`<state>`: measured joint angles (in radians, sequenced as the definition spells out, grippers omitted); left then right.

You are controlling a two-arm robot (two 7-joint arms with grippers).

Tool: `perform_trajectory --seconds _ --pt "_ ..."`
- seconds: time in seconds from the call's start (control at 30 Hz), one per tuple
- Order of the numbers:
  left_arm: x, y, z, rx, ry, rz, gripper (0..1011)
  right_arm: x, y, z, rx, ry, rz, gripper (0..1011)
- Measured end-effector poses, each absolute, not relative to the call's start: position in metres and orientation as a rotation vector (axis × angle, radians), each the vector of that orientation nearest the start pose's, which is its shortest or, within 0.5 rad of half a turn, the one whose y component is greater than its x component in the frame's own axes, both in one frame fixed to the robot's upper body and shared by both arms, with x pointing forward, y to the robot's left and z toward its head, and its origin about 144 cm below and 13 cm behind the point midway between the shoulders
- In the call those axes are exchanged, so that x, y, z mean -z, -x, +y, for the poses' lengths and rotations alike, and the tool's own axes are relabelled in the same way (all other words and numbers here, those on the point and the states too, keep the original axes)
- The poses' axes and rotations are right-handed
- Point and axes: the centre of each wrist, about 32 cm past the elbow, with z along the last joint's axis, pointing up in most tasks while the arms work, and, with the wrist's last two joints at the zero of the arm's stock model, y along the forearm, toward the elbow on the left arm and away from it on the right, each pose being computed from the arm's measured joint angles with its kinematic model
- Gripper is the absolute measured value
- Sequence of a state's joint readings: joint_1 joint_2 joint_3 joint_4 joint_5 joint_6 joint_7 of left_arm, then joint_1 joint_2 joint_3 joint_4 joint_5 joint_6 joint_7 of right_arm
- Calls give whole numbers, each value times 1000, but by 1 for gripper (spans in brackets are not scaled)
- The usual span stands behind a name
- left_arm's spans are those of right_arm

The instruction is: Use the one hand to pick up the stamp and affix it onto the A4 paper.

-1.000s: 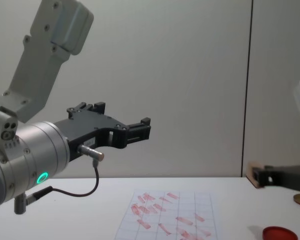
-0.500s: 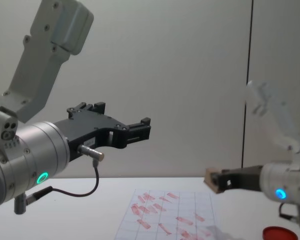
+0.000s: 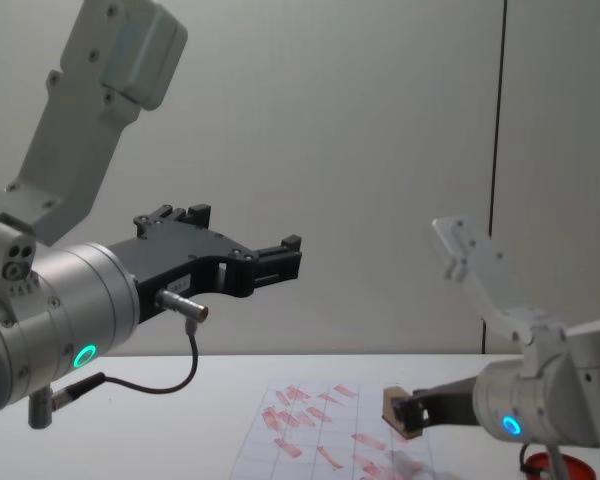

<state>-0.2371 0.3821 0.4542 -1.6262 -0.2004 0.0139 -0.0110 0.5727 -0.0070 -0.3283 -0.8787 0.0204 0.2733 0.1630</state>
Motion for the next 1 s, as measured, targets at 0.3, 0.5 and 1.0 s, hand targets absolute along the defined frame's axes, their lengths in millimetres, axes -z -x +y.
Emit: perform_trajectory --seconds 0.3,0.5,1.0 --pt "-1204 -492 198 -1124 -61 -268 993 -1135 -605 -138 1136 465 202 217" --pt "-1204 -492 198 -1124 -61 -268 993 -1127 -607 -136 1124 472 224 216" --pt "-1204 -492 198 -1124 -61 -268 993 -1117 -611 -132 1096 490 249 217"
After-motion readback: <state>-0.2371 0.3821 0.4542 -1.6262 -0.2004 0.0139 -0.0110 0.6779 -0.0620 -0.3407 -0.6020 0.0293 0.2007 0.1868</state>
